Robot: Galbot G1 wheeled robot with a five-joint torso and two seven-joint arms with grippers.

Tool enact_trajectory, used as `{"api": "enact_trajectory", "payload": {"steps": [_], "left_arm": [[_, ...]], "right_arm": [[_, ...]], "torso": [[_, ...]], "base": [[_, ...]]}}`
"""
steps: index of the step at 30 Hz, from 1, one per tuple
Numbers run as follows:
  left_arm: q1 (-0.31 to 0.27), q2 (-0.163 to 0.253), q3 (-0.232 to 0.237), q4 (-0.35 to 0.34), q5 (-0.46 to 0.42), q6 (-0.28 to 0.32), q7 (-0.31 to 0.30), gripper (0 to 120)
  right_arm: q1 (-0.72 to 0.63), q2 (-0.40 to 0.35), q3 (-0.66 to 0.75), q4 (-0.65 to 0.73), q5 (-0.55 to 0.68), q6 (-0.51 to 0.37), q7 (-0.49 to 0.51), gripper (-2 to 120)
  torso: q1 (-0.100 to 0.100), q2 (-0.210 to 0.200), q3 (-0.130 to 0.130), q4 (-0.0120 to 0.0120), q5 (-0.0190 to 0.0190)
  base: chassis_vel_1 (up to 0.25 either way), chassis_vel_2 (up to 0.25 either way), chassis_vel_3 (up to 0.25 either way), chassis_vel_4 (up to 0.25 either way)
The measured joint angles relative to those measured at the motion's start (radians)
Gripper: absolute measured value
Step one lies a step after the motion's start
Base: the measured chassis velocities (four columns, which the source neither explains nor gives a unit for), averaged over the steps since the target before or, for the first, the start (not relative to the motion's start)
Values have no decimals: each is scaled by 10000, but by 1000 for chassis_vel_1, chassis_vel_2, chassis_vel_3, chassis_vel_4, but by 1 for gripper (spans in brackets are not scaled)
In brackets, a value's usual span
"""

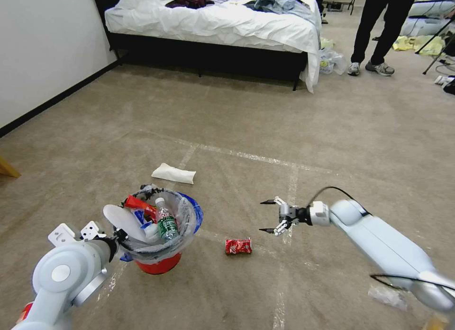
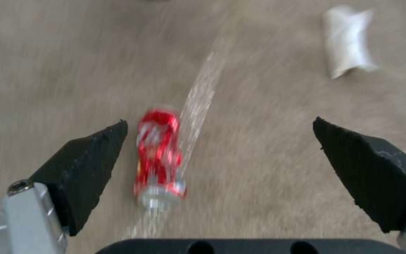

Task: Pick up the trash bin and place the garbage on the floor into it.

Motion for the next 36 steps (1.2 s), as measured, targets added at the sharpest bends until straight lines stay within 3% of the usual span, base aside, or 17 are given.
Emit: {"api": "enact_trajectory", "payload": {"steps": [1, 4, 8, 12, 23, 36], "left_arm": [[0, 0, 0, 0, 0, 0, 0, 4], [-224, 10, 88, 189, 10, -9, 5, 4], [-355, 14, 120, 310, 4, -17, 7, 4], [-372, 14, 127, 358, 5, -18, 5, 4], [-340, -46, 159, 379, 83, -17, 7, 4], [-253, -76, 166, 281, 125, -11, 35, 4]], "right_arm": [[0, 0, 0, 0, 0, 0, 0, 100], [1206, 1314, -1242, -1945, -1294, 189, -482, 100], [1512, 2602, -1513, -3339, -1868, 390, -568, 100], [1464, 3070, -1922, -3762, -2127, 325, -515, 100], [1177, 3655, -1974, -4666, -3670, 41, 479, 100], [1034, 3631, -2052, -4825, -3985, -4, 1129, 100]], "torso": [[0, 0, 0, 0, 0], [0, 0, 0, -7, -6], [0, -3, 0, 8, 2], [0, -2, 0, -2, 1], [0, -2, -2, -2, 0], [0, -2, -2, -2, 1]], "base": [[0, 0, 0, 0], [0, 0, 0, 0], [0, 0, 0, 0], [0, 0, 0, 0], [0, 0, 0, 0], [0, 0, 0, 0]]}}
